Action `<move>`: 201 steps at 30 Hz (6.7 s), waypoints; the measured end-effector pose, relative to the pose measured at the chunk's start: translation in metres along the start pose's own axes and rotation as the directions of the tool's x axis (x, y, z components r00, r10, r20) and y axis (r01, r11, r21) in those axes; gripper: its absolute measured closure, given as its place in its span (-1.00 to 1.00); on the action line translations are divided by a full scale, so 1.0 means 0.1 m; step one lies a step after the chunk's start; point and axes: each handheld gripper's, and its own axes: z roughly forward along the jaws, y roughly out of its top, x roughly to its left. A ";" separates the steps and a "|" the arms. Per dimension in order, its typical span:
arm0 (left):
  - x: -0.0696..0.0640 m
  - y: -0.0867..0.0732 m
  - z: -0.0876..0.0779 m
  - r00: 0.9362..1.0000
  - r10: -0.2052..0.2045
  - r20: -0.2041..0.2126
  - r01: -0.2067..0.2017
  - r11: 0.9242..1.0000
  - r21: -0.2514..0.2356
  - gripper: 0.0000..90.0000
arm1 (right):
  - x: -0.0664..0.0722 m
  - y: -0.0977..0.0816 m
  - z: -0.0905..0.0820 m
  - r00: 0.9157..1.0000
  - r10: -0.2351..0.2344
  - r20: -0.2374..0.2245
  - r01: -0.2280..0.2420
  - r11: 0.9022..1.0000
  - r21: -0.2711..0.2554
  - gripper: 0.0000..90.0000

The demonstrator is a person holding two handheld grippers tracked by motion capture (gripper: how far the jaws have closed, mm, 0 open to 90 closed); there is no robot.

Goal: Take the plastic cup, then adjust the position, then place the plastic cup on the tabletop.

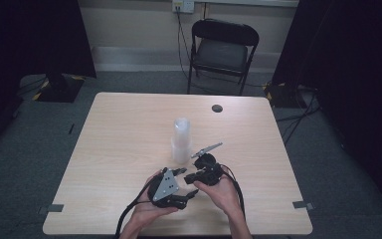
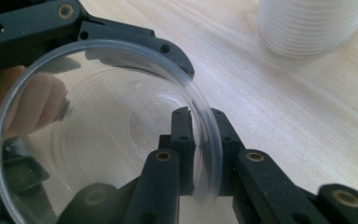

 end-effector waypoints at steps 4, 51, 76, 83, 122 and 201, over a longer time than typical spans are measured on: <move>0.03 -0.01 -0.02 1.000 -0.002 0.001 0.002 1.000 -0.007 -0.45 | 0.01 -0.01 -0.04 1.000 -0.007 0.007 0.008 0.999 -0.036 0.77; 0.31 -0.11 -0.20 0.979 -0.186 -0.082 0.184 0.982 -0.027 -0.43 | 0.00 -0.23 -0.32 0.999 -0.034 -0.040 0.014 0.909 -0.416 0.35; 0.69 -0.03 -0.53 0.946 -0.269 -0.178 0.251 0.961 -0.118 -0.43 | -0.11 -0.63 -0.35 1.000 0.013 0.021 -0.002 0.889 -0.457 0.31; 0.83 0.03 -0.54 0.932 -0.304 -0.198 0.284 0.951 -0.126 -0.42 | -0.12 -0.72 -0.38 0.999 0.015 0.042 0.006 0.887 -0.462 0.29; 1.70 0.00 -0.18 0.866 -0.311 -0.390 0.305 0.949 -0.081 -0.43 | -0.01 -0.82 -0.32 0.999 0.020 0.050 0.012 0.824 -0.567 0.09; 1.69 -0.48 -0.18 0.820 -0.393 -0.416 0.481 0.868 0.127 -0.65 | -0.02 -0.87 -0.20 0.997 0.059 0.047 -0.025 0.841 -0.540 -0.02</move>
